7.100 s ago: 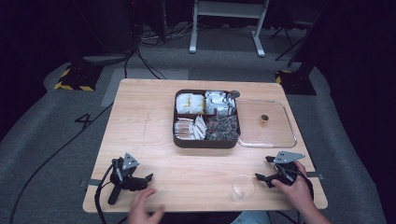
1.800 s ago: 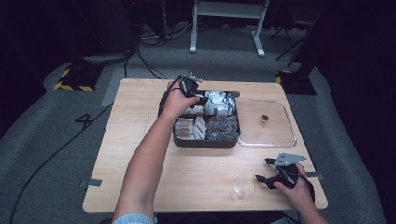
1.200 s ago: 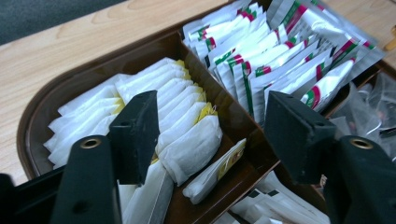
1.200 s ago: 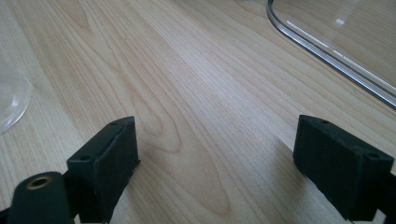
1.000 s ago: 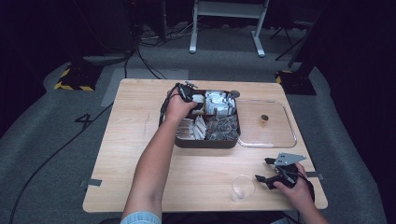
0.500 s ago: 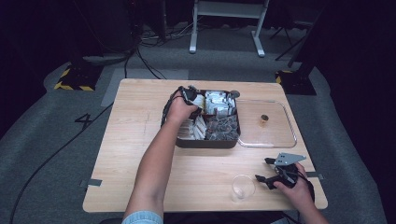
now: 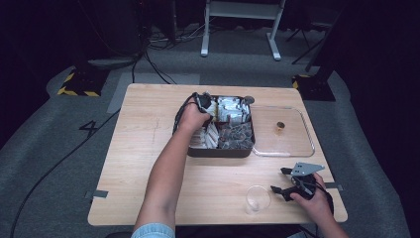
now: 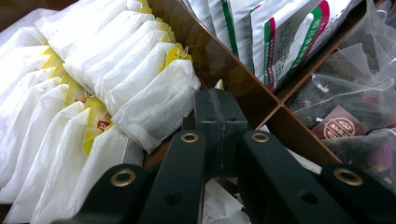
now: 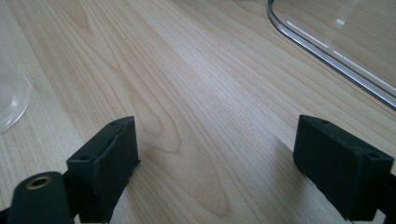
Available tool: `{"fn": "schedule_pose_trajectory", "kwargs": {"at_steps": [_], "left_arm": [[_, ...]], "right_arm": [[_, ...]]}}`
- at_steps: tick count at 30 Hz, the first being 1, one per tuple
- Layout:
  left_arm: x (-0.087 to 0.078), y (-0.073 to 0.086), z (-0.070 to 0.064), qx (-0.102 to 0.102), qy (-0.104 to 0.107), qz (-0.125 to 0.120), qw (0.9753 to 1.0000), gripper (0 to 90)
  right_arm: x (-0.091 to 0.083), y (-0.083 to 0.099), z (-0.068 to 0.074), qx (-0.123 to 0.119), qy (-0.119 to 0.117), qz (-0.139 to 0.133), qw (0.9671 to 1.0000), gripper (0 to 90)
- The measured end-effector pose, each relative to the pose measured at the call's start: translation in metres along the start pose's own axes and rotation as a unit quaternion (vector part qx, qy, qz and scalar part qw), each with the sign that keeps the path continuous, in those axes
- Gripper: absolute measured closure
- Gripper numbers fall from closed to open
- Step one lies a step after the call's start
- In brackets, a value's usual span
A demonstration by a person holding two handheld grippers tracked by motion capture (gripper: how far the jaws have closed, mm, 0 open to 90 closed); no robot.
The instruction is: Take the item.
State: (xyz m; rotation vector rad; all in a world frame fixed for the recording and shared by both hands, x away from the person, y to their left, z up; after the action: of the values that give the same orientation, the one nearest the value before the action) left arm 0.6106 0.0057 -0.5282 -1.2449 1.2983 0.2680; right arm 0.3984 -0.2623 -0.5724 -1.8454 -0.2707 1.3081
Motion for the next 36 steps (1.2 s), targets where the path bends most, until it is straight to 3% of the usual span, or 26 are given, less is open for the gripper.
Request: {"fn": "schedule_pose_trajectory", "kwargs": {"at_steps": [9, 20, 24, 31, 36], "left_arm": [[-0.007, -0.002, 0.002, 0.01, 0.004, -0.003, 0.9999, 90.0], [-0.028, -0.014, 0.001, 0.025, 0.022, -0.036, 0.9988, 90.0], [-0.04, -0.021, -0.001, 0.027, 0.037, -0.055, 0.9974, 90.0], [-0.066, -0.03, -0.006, 0.048, 0.059, -0.077, 0.9941, 90.0], [-0.092, -0.037, -0.013, 0.055, 0.081, -0.103, 0.9898, 90.0]], "right_arm": [[0.0, 0.0, 0.0, 0.0, 0.0, 0.0, 1.0, 14.0], [0.0, 0.0, 0.0, 0.0, 0.0, 0.0, 1.0, 14.0], [0.0, 0.0, 0.0, 0.001, 0.0, 0.0, 1.0, 14.0], [0.0, 0.0, 0.0, 0.0, 0.0, 0.0, 1.0, 14.0], [0.001, -0.001, 0.0, 0.002, 0.0, 0.0, 1.0, 14.0]]}}
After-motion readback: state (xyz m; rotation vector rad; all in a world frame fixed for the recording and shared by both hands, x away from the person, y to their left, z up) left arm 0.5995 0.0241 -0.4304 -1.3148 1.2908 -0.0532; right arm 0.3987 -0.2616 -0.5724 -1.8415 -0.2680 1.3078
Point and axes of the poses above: each handheld gripper's, and its own axes: x roughly forward along the jaws, y roughly out of its underside, z roughly to its left, the point moved 10 cm from there along x, roughly forward along the jaws, and after that the axes turned 8 degrees about -x, right-handed, at the moved point
